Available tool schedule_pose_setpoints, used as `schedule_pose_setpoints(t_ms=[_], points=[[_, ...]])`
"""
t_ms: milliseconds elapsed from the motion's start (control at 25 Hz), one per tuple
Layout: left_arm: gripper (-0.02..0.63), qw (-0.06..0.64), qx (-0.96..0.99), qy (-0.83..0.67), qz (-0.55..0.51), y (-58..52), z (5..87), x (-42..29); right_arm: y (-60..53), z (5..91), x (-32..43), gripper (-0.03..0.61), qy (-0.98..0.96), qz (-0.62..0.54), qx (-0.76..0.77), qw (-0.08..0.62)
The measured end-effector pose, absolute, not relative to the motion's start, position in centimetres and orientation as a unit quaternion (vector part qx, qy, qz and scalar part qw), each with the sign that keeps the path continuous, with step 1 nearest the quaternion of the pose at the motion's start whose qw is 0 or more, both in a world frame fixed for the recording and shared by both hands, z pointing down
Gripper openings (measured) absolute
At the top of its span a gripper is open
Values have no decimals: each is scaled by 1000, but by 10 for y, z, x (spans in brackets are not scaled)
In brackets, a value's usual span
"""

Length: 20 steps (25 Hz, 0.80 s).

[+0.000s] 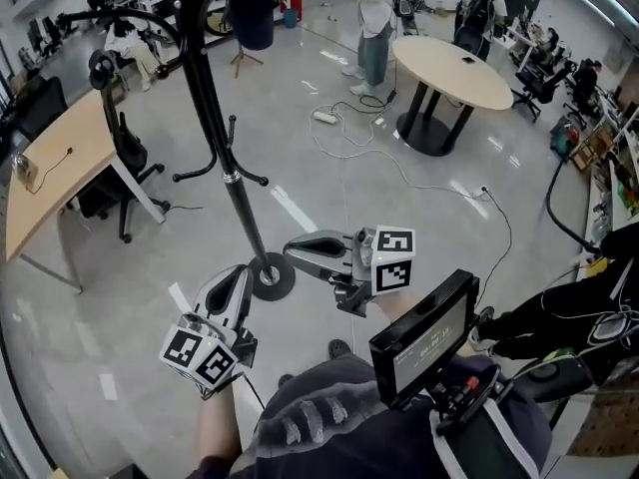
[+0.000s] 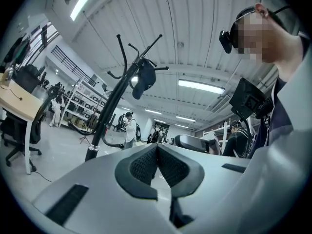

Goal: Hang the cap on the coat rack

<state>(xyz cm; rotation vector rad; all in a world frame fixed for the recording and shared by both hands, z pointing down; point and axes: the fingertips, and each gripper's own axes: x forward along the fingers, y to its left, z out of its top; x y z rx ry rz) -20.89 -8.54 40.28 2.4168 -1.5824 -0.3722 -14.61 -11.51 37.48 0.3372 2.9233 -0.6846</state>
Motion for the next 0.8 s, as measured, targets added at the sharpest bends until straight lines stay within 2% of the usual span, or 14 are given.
schedule_pose_setpoints(t_ms=[120, 360, 800], points=[[8, 130, 825, -534, -134, -68, 405, -235, -88, 378, -173, 5, 964, -239, 105, 53], [8, 152, 841, -498, -145, -36, 424, -243, -43, 403, -192, 5, 962, -260, 77, 33], [8, 173, 852, -475, -133, -15, 445, -207, -9, 423, -157, 5, 958, -280, 51, 47]])
